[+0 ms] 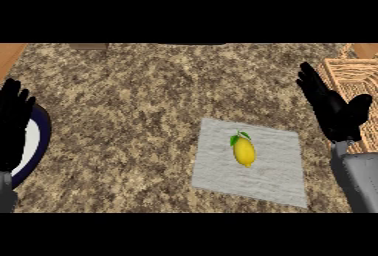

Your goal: Pick the lemon from the placemat and place it in the basket

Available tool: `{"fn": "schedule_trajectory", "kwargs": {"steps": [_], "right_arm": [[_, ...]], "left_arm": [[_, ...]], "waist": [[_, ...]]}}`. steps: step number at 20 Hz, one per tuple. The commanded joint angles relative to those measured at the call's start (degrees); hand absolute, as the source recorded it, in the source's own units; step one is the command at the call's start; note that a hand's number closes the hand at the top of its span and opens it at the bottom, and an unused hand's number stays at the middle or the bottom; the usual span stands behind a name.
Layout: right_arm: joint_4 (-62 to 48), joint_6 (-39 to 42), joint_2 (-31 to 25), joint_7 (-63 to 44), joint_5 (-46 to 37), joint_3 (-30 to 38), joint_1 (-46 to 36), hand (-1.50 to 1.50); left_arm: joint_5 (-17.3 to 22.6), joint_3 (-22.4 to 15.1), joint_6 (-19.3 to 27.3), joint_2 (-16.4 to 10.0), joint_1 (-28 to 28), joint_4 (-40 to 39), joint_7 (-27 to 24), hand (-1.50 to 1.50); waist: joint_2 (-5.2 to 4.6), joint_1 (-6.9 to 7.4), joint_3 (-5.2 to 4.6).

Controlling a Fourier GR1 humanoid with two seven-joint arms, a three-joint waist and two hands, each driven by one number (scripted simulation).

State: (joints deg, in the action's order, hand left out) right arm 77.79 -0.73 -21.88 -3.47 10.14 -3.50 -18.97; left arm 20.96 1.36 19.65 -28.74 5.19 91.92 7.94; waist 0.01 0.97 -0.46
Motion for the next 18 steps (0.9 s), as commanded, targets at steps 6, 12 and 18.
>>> {"fn": "schedule_trajectory", "kwargs": {"steps": [6,12,18], "right_arm": [[-1.3,20.4,5.6,9.8,15.8,1.4,-18.8,1.5],[7.9,21.6,6.0,27.1,-13.3,-21.7,-14.7,-1.5],[18.0,10.4,15.6,9.1,-21.3,-28.5,-11.9,-1.5]], "left_arm": [[-2.2,-6.5,-7.7,-2.2,3.3,-3.4,2.1,0.0],[-3.1,-10.0,-8.6,0.7,3.4,-6.8,2.7,0.0],[-4.3,-8.3,-9.9,2.7,4.7,-13.6,0.2,0.0]], "waist": [[-1.93,2.63,0.79],[-0.67,0.19,0.49],[0.16,-1.72,0.37]]}}
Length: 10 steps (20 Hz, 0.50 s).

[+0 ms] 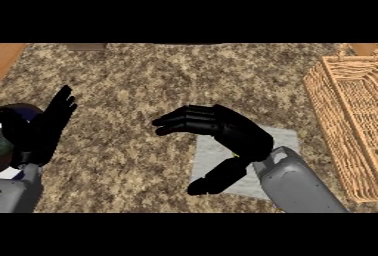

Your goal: Pick the lemon from the placemat and place it in the basket

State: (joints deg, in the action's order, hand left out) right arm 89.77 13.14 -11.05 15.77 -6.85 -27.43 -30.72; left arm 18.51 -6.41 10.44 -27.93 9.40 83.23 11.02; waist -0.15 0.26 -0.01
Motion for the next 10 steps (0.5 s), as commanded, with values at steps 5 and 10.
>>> {"fn": "schedule_trajectory", "kwargs": {"steps": [5,10], "right_arm": [[7.9,6.0,-2.0,-30.1,-4.7,-1.6,-10.4,-1.5],[8.9,11.7,-10.9,-42.0,-13.9,-0.6,-20.5,-1.5]], "left_arm": [[0.4,2.0,-3.3,-1.1,0.8,-3.4,-1.2,0.0],[-1.2,0.7,-1.1,1.0,0.5,-4.2,-1.5,0.0]], "waist": [[0.81,-1.06,-0.18],[1.3,-2.0,-0.3]]}}
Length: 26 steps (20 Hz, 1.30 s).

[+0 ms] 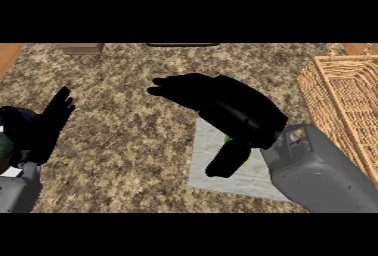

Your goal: Pick the lemon from the placemat and place it in the basket

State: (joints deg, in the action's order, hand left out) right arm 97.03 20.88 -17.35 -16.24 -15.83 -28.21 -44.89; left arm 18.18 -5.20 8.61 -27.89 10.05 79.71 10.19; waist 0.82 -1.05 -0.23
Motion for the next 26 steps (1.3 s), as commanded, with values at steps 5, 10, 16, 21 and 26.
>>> {"fn": "schedule_trajectory", "kwargs": {"steps": [5,10,16,21,26], "right_arm": [[-1.3,17.1,-7.4,-21.0,4.2,9.1,-16.4,-1.5],[-8.2,30.5,-8.5,-24.2,14.6,10.4,-18.4,-1.5],[-8.5,36.4,-12.2,-24.6,25.1,16.6,-16.2,-1.5],[-3.8,36.1,-17.0,-21.4,29.1,22.9,-7.7,-1.5],[4.2,33.8,-15.7,-12.0,21.3,26.0,4.7,-1.5]], "left_arm": [[0.0,1.0,-0.9,0.9,1.9,-2.6,-0.3,0.0],[-1.3,0.3,-0.8,1.7,1.0,-2.2,-0.9,0.0],[-2.9,1.5,-2.1,2.2,3.1,-6.0,-3.1,0.0],[-3.9,0.9,0.4,3.5,-0.8,2.6,1.0,0.0],[-4.2,2.3,-0.8,4.5,1.7,-0.9,0.8,0.0]], "waist": [[-0.42,0.27,0.09],[-0.55,0.73,0.14],[-0.73,0.28,0.17],[-0.64,0.99,0.25],[-0.84,0.68,0.27]]}}
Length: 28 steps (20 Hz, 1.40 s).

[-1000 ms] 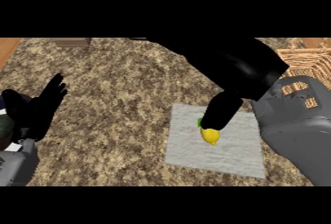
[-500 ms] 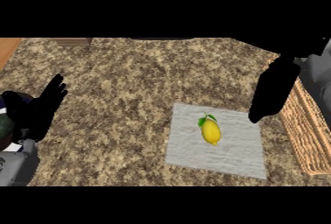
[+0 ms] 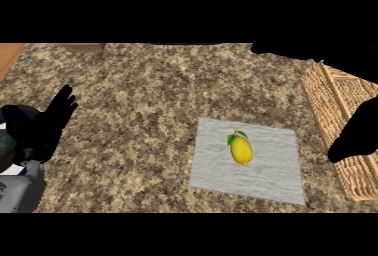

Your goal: Pick the lemon from the placemat and place it in the basket

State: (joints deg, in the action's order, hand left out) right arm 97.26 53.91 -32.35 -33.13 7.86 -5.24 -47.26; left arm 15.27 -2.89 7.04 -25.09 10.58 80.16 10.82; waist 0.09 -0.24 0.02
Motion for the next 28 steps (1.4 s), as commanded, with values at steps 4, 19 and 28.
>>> {"fn": "schedule_trajectory", "kwargs": {"steps": [4,19,28], "right_arm": [[5.6,-0.5,3.7,10.8,-11.0,1.2,12.9,-1.5],[-13.6,-22.0,14.1,39.2,-37.5,-7.0,20.7,-1.5],[-21.2,-25.5,18.7,37.8,-48.9,-14.4,20.6,-1.5]], "left_arm": [[-2.1,-0.1,-0.2,2.6,0.7,0.4,1.3,0.0],[-2.8,4.2,-5.8,2.2,0.4,-1.9,-0.8,0.0],[-5.1,5.0,-4.6,4.1,-0.7,0.8,1.9,0.0]], "waist": [[-0.16,0.48,0.03],[-0.21,0.7,0.0],[-0.12,0.74,-0.01]]}}
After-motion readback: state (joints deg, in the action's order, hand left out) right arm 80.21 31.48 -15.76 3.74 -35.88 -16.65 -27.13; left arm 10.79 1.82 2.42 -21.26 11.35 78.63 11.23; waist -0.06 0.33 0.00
